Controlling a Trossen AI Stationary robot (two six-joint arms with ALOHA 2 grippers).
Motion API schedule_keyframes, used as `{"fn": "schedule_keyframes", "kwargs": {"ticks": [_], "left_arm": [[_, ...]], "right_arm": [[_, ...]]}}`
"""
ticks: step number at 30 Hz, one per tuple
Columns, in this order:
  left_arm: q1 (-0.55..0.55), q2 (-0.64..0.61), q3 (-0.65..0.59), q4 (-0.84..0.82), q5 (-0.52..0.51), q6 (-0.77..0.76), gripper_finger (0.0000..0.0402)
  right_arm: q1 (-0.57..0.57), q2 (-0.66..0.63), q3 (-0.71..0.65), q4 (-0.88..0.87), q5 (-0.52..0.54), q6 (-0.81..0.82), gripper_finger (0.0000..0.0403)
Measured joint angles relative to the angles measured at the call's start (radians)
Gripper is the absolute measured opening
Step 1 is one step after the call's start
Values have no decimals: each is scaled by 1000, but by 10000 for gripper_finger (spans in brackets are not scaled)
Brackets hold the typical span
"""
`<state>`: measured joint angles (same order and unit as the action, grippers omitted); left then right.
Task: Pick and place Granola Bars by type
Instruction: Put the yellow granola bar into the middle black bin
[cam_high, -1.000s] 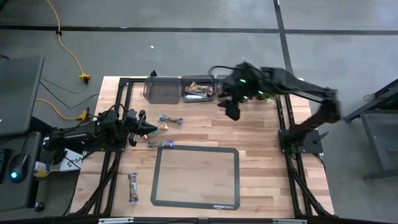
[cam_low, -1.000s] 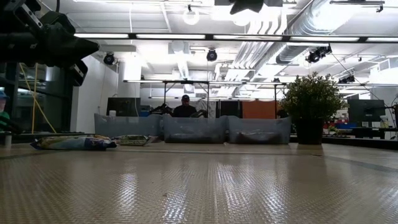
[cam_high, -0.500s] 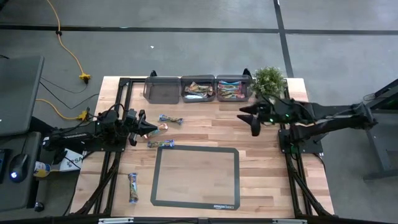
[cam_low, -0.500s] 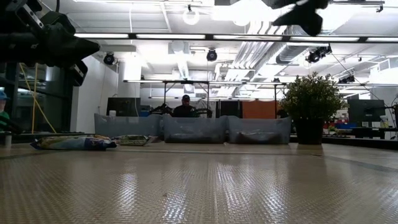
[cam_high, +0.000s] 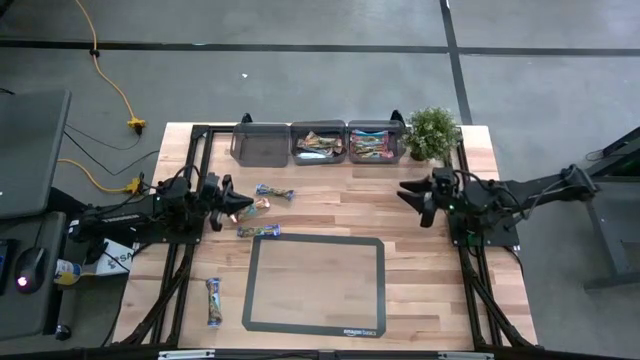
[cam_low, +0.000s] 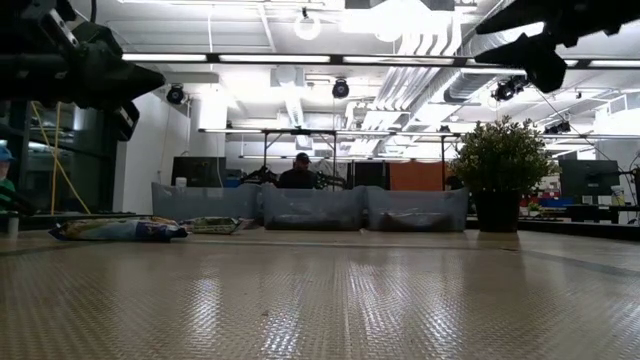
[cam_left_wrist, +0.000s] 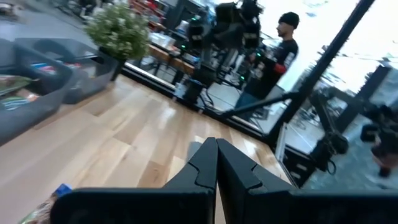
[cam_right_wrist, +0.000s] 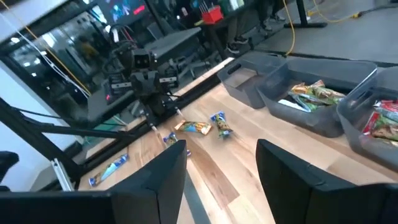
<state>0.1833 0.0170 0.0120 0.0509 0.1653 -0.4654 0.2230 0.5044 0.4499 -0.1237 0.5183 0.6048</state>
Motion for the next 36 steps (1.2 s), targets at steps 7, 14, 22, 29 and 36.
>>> {"fn": "schedule_keyframes", "kwargs": {"ticks": [7, 14, 22, 29, 36], "left_arm": [[0, 0, 0, 1, -49, -23, 1], [0, 0, 0, 4, -157, -127, 1], [0, 0, 0, 0, -176, -118, 1], [0, 0, 0, 0, -176, -123, 1], [0, 0, 10, 6, -176, -118, 1]], "right_arm": [[27, -58, -110, 65, 36, 8, 177], [27, -104, -201, 151, 51, 24, 177], [27, -151, -327, 315, 75, 24, 177], [27, -154, -361, 328, 101, 47, 177], [27, -153, -387, 331, 110, 85, 177]]}}
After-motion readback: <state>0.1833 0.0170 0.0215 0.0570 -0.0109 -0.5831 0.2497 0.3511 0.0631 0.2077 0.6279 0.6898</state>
